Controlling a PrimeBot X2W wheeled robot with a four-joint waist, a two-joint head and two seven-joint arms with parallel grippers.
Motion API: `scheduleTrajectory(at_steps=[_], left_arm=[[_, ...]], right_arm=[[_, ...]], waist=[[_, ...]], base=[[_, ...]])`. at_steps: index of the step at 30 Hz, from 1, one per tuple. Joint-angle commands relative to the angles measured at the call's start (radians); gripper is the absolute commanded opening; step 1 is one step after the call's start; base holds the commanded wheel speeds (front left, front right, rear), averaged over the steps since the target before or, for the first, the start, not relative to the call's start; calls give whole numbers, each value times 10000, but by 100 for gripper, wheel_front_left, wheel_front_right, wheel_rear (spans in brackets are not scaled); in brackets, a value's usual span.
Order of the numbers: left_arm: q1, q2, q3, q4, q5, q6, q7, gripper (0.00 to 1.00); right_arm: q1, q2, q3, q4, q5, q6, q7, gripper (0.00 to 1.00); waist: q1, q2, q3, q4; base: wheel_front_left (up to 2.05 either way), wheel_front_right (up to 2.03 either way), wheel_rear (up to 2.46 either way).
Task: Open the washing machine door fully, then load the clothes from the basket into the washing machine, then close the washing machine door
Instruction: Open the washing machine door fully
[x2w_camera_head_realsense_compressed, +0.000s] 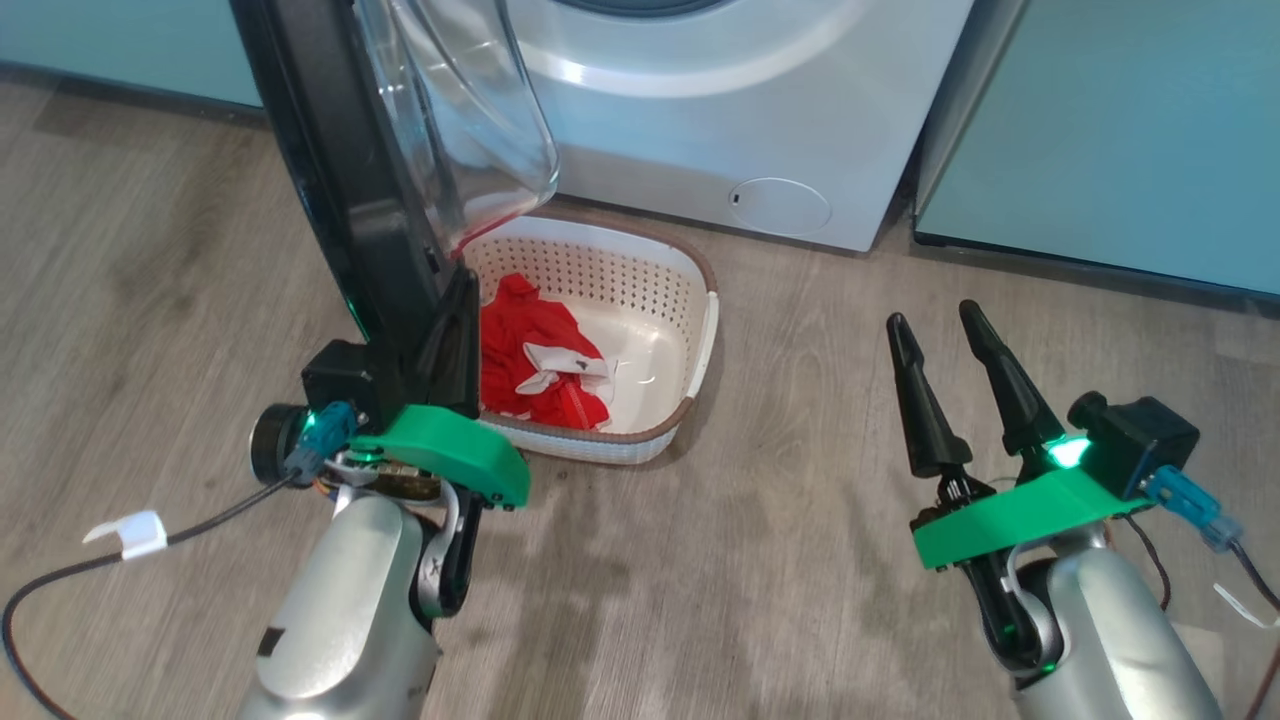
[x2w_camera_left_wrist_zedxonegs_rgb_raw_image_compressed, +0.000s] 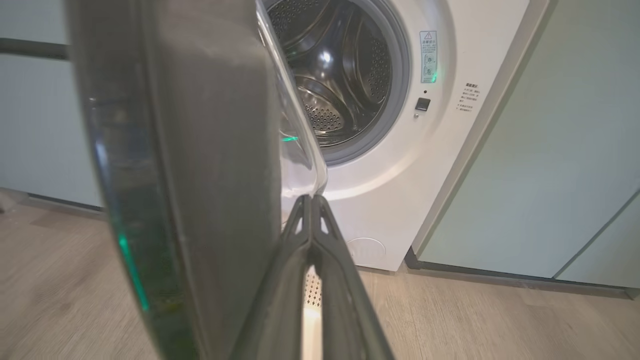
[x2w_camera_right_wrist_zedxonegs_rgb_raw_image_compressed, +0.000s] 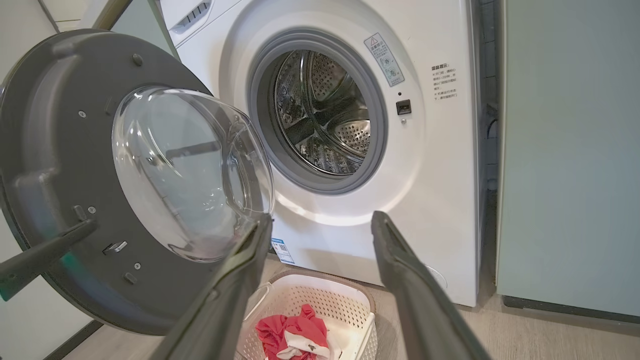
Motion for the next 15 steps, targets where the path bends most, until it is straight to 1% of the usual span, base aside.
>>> scheduleTrajectory(at_steps=[1,6,15], left_arm=[[-374,121,434,-155,-134,38,-48,0],[-393,121,671,46,-193,18,-48,0],[-528,121,1345,18,-185,51,-48,0]], right_arm=[[-350,118,278,-371,-22,2,-93,100],[-337,114,342,-376,-57,2,-93,100],[-441,-55,455,-340,-139,2,-93,100]], waist=[[0,0,43,103],[0,0,169,366],[0,0,529,851]], base=[[0,0,0],[0,0,0],[0,0,0]])
